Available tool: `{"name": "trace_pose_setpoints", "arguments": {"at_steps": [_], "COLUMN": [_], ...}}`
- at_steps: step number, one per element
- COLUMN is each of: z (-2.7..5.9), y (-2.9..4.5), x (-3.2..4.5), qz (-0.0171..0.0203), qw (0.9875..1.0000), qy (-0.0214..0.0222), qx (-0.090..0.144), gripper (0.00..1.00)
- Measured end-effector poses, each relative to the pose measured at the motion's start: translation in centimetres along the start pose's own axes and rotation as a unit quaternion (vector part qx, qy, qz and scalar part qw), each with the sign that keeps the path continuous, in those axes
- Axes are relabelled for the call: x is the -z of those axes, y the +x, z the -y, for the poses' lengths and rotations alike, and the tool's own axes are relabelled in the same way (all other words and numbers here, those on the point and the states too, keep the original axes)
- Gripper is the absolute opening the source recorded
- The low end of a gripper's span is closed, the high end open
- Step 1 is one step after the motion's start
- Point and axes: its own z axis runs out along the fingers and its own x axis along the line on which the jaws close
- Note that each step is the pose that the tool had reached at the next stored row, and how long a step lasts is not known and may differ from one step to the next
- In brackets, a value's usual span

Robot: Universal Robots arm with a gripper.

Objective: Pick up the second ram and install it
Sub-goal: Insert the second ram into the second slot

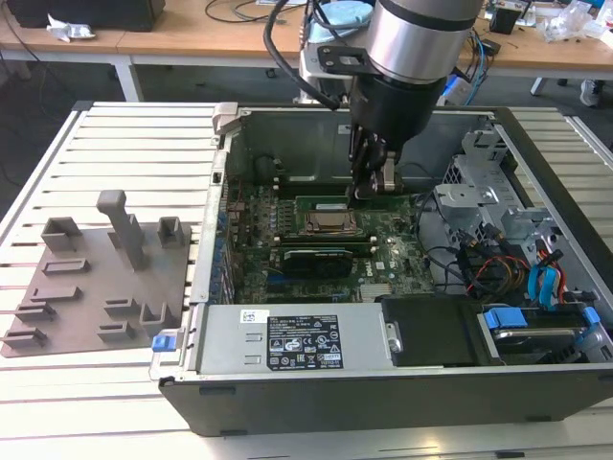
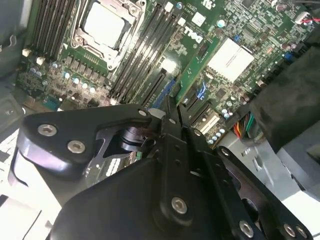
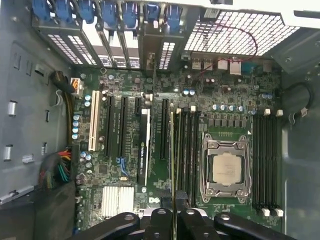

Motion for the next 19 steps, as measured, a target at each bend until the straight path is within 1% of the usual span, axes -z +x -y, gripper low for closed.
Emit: {"name": "trace_pose_setpoints", "arguments": {"at_steps": [2,5,8,9,14,16,17,19], "z": [0.17,0.35,0.45,0.49,0.67,0.75,0.66,0.68], "y": [-0.13,-0.05,0.01,0.04,0.13,0.11,0.11,-0.38], "x": [-0.69,-2.51,-3.54,-4.07,-5.52,-6.23,-6.40,-6.44], "qz": [0.0000,0.0000,-0.0001,0.0000,0.0000,0.0000,0.0006,0.0013], "qw": [1.0000,1.0000,1.0000,1.0000,1.0000,1.0000,1.0000,1.0000], "qy": [-0.0005,-0.0009,-0.0009,-0.0009,-0.0010,-0.0011,-0.0012,-0.0011], "qx": [0.000,0.000,0.000,0.000,0.000,0.000,0.000,0.000], "gripper": [0.13,0.13,0.13,0.13,0.13,0.13,0.13,0.13]}}
